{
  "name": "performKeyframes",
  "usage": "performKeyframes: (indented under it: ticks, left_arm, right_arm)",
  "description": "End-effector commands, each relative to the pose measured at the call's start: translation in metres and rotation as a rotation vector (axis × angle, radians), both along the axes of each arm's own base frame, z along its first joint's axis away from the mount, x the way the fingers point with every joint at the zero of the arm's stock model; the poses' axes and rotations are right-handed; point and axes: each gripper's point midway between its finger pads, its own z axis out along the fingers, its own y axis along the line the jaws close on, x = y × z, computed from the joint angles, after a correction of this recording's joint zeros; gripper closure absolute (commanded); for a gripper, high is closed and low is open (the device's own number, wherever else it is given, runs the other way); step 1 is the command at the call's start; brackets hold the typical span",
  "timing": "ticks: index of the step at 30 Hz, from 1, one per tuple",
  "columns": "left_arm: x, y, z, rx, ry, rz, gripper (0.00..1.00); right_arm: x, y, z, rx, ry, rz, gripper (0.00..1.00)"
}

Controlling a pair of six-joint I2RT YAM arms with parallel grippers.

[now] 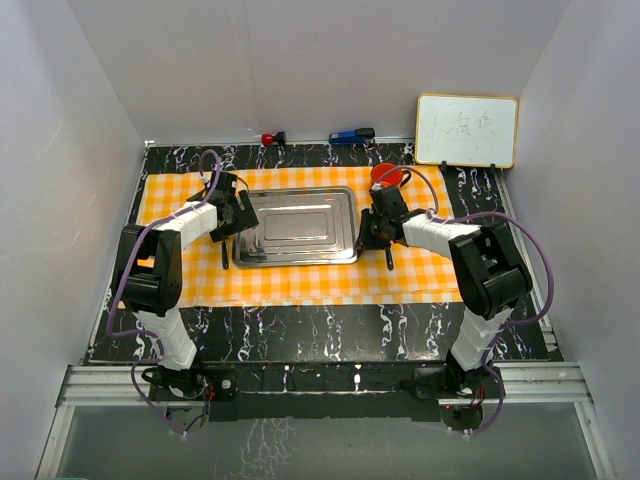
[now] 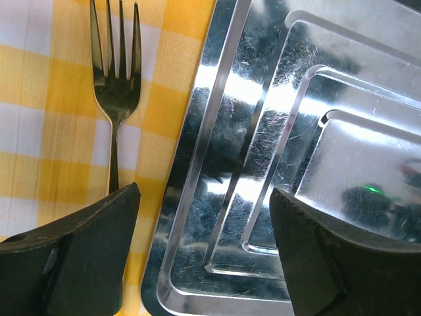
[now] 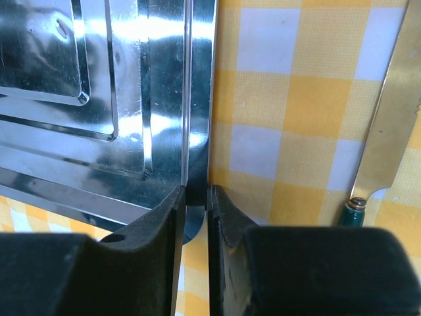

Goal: Set the dinner table for one person
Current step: Adjust the plate on the napkin.

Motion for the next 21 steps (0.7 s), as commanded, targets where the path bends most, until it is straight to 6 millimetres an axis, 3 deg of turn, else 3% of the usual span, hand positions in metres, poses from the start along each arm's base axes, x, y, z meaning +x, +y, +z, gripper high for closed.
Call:
performKeyframes:
  ticks: [1,9,12,16,21]
  left_arm:
    - [0.010,0.001,0.015,0.024,-0.031,-0.003,0.22]
    - [0.012,0.005,0.021,0.048,-0.038,0.000,0.21]
    - [0.011,0.011,0.027,0.076,-0.045,0.009,0.21]
    - [0.016,0.019,0.042,0.113,-0.067,0.036,0.20]
    - [0.053,0.036,0.095,0.189,-0.166,0.090,0.16]
  right_arm:
    - [-0.007,0.005,0.014,0.012,-0.012,0.020,0.85]
    - [-0.009,-0.004,0.012,-0.029,0.007,-0.024,0.80]
    - [-0.002,-0.008,0.034,-0.029,-0.058,-0.057,0.72]
    - [0.015,-0.014,0.071,-0.039,-0.168,-0.095,0.69]
    - [0.049,-0.030,0.143,-0.093,-0.371,-0.187,0.69]
